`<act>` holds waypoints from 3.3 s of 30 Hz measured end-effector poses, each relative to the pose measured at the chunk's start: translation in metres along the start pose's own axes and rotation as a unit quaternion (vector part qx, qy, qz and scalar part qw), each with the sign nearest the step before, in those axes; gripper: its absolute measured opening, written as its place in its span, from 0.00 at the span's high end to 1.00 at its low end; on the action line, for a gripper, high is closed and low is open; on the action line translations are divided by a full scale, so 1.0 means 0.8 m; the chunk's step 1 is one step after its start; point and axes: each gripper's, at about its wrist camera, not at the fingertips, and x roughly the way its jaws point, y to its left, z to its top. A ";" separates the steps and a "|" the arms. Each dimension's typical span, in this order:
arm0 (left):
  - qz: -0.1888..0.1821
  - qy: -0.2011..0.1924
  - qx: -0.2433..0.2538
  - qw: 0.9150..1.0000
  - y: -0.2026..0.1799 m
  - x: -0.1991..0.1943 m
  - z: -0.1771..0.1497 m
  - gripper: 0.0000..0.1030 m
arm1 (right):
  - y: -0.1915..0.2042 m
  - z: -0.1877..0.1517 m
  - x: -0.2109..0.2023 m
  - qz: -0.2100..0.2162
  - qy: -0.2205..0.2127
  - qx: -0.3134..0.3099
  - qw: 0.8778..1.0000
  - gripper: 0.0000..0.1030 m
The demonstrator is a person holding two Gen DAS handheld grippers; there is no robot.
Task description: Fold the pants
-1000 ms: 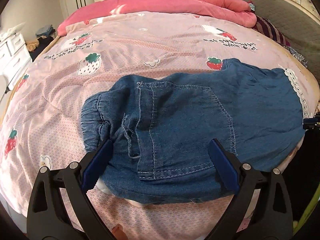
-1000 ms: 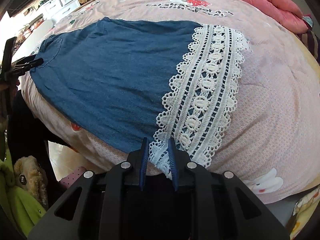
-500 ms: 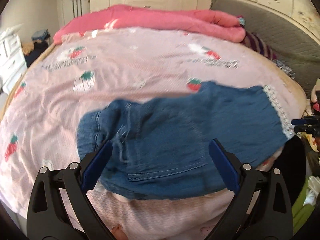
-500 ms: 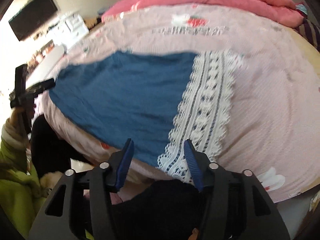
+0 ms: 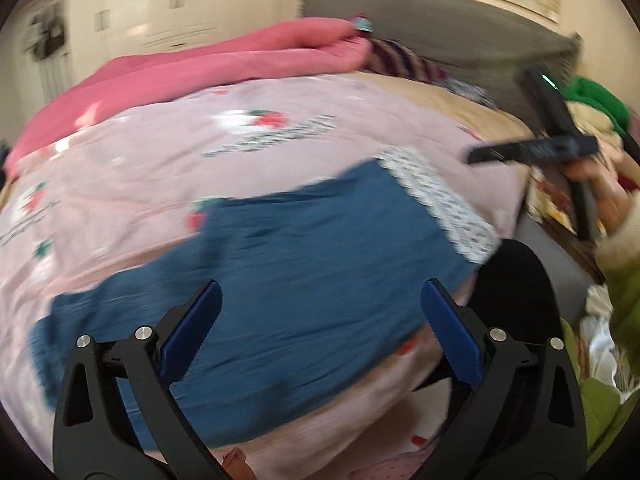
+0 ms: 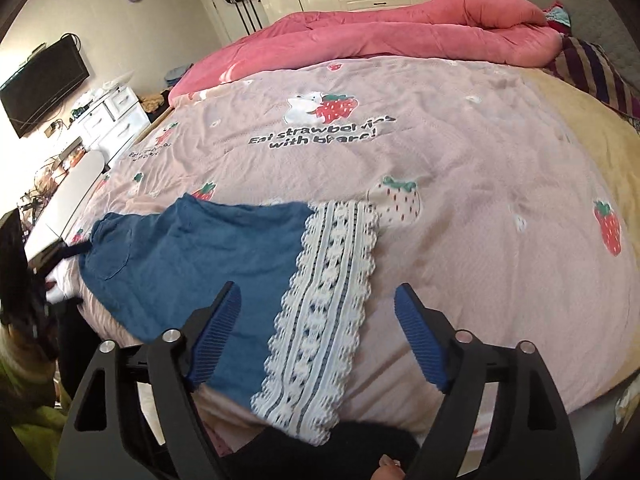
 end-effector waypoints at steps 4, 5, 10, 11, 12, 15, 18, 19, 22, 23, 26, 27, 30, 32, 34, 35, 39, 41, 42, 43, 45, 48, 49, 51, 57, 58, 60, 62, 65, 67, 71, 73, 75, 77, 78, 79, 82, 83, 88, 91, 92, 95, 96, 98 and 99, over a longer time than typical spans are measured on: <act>-0.041 0.024 0.044 0.998 -0.058 0.047 0.001 0.09 | -0.009 0.013 0.023 0.013 0.019 -0.003 1.000 0.20; -0.047 0.028 0.054 0.997 -0.070 0.055 0.001 0.09 | -0.011 0.018 0.032 0.017 0.028 -0.003 0.999 0.20; -0.064 0.033 0.087 0.994 -0.116 0.087 0.003 0.09 | -0.024 0.034 0.057 0.032 0.041 0.001 0.999 0.20; -0.068 0.037 0.092 0.993 -0.124 0.095 0.004 0.09 | -0.027 0.038 0.063 0.040 0.044 0.002 0.998 0.20; -0.071 0.040 0.095 0.992 -0.127 0.100 0.004 0.09 | -0.029 0.041 0.069 0.048 0.048 0.003 0.998 0.20; -0.078 0.046 0.105 0.990 -0.142 0.115 0.005 0.09 | -0.039 0.049 0.088 0.056 0.058 0.010 0.997 0.20; -0.077 0.045 0.132 0.987 -0.159 0.126 0.007 0.11 | -0.051 0.055 0.105 0.077 0.062 0.019 0.995 0.20; -0.079 0.045 0.140 0.986 -0.165 0.129 0.008 0.12 | -0.054 0.058 0.108 0.080 0.063 0.022 0.995 0.20; -0.083 0.049 0.152 0.984 -0.175 0.139 0.011 0.20 | -0.056 0.063 0.118 0.099 0.066 0.020 0.993 0.21; -0.083 0.050 0.155 0.983 -0.177 0.140 0.011 0.22 | -0.053 0.064 0.121 0.108 0.067 0.017 0.992 0.23; -0.082 0.053 0.160 0.982 -0.184 0.150 0.015 0.29 | -0.045 0.066 0.129 0.113 0.075 0.001 0.991 0.28; -0.083 0.054 0.161 0.982 -0.186 0.152 0.015 0.30 | -0.045 0.066 0.133 0.112 0.081 -0.001 0.990 0.28; -0.082 0.059 0.164 0.981 -0.190 0.158 0.015 0.34 | -0.049 0.065 0.144 0.114 0.092 0.003 0.989 0.30; -0.082 0.062 0.166 0.981 -0.192 0.161 0.014 0.35 | -0.052 0.062 0.147 0.118 0.092 0.007 0.989 0.30; -0.081 0.064 0.170 0.980 -0.194 0.163 0.012 0.36 | -0.054 0.061 0.145 0.118 0.089 0.011 0.989 0.46; -0.081 0.065 0.172 0.980 -0.196 0.163 0.010 0.37 | -0.055 0.061 0.143 0.110 0.088 0.012 0.990 0.51; -0.081 0.068 0.171 0.980 -0.196 0.167 0.009 0.39 | -0.050 0.066 0.124 0.126 0.074 0.005 0.989 0.67; -0.086 0.069 0.165 0.980 -0.195 0.168 0.010 0.39 | -0.040 0.072 0.113 0.130 0.065 -0.004 0.989 0.69; -0.089 0.068 0.162 0.980 -0.195 0.167 0.010 0.39 | -0.035 0.075 0.108 0.130 0.062 -0.010 0.990 0.70; -0.091 0.067 0.160 0.981 -0.194 0.167 0.011 0.39 | -0.032 0.078 0.106 0.129 0.061 -0.012 0.990 0.71; -0.087 0.065 0.161 0.981 -0.193 0.167 0.011 0.40 | -0.022 0.083 0.102 0.125 0.059 -0.021 0.990 0.72; -0.083 0.061 0.156 0.982 -0.191 0.167 0.011 0.42 | -0.013 0.089 0.102 0.119 0.062 -0.026 0.991 0.72; -0.083 0.061 0.152 0.983 -0.190 0.168 0.013 0.43 | -0.011 0.090 0.103 0.118 0.063 -0.025 0.991 0.72; -0.081 0.058 0.153 0.983 -0.190 0.170 0.014 0.45 | -0.010 0.091 0.103 0.118 0.062 -0.024 0.991 0.72; -0.040 0.047 0.178 0.982 -0.198 0.177 0.014 0.64 | -0.007 0.093 0.107 0.115 0.065 -0.020 0.991 0.72; -0.035 0.047 0.183 0.981 -0.199 0.177 0.013 0.65 | -0.006 0.094 0.107 0.114 0.066 -0.018 0.991 0.72; -0.032 0.047 0.184 0.981 -0.199 0.175 0.014 0.70 | -0.006 0.093 0.107 0.116 0.066 -0.017 0.991 0.72; -0.028 0.045 0.191 0.980 -0.200 0.175 0.014 0.75 | -0.006 0.093 0.107 0.114 0.067 -0.013 0.991 0.72; -0.038 0.043 0.186 0.981 -0.200 0.175 0.016 0.85 | -0.008 0.095 0.108 0.111 0.068 -0.010 0.991 0.72; -0.046 0.038 0.179 0.982 -0.195 0.170 0.019 0.88 | -0.008 0.096 0.107 0.112 0.068 -0.005 0.991 0.73; -0.062 0.029 0.156 0.985 -0.180 0.153 0.022 0.91 | 0.001 0.100 0.102 0.108 0.068 -0.008 0.992 0.74; -0.069 0.021 0.148 0.986 -0.173 0.142 0.020 0.91 | 0.009 0.103 0.100 0.105 0.067 -0.013 0.992 0.74; -0.073 0.015 0.137 0.988 -0.165 0.135 0.019 0.92 | 0.021 0.108 0.098 0.101 0.067 -0.019 0.992 0.74; -0.078 0.011 0.125 0.989 -0.158 0.127 0.018 0.92 | 0.033 0.113 0.099 0.099 0.069 -0.024 0.992 0.75; -0.081 0.009 0.118 0.990 -0.153 0.122 0.017 0.92 | 0.039 0.115 0.100 0.097 0.071 -0.026 0.992 0.75; -0.083 0.005 0.111 0.990 -0.148 0.116 0.017 0.92 | 0.045 0.117 0.101 0.096 0.072 -0.029 0.992 0.75; -0.090 -0.003 0.093 0.992 -0.135 0.104 0.013 0.93 | 0.073 0.125 0.106 0.087 0.079 -0.045 0.992 0.76; -0.092 -0.006 0.086 0.992 -0.128 0.098 0.011 0.93 | 0.082 0.128 0.108 0.083 0.081 -0.048 0.992 0.76; -0.097 -0.012 0.045 0.994 -0.093 0.080 -0.003 0.94 | 0.129 0.138 0.130 0.067 0.097 -0.063 0.991 0.78; -0.102 -0.013 0.010 0.995 -0.065 0.071 -0.017 0.94 | 0.154 0.140 0.149 0.054 0.111 -0.071 0.990 0.79; -0.104 -0.014 0.000 0.995 -0.057 0.069 -0.020 0.94 | 0.164 0.141 0.155 0.051 0.117 -0.073 0.989 0.79; -0.109 -0.016 -0.035 0.993 -0.027 0.060 -0.034 0.94 | 0.187 0.143 0.171 0.043 0.125 -0.080 0.988 0.79; -0.111 -0.017 -0.048 0.993 -0.017 0.058 -0.038 0.94 | 0.194 0.143 0.175 0.041 0.127 -0.083 0.988 0.82; -0.114 -0.018 -0.070 0.991 0.001 0.054 -0.045 0.94 | 0.211 0.145 0.187 0.036 0.134 -0.093 0.986 0.83; -0.114 -0.020 -0.080 0.990 0.009 0.050 -0.047 0.94 | 0.217 0.146 0.193 0.035 0.138 -0.095 0.985 0.83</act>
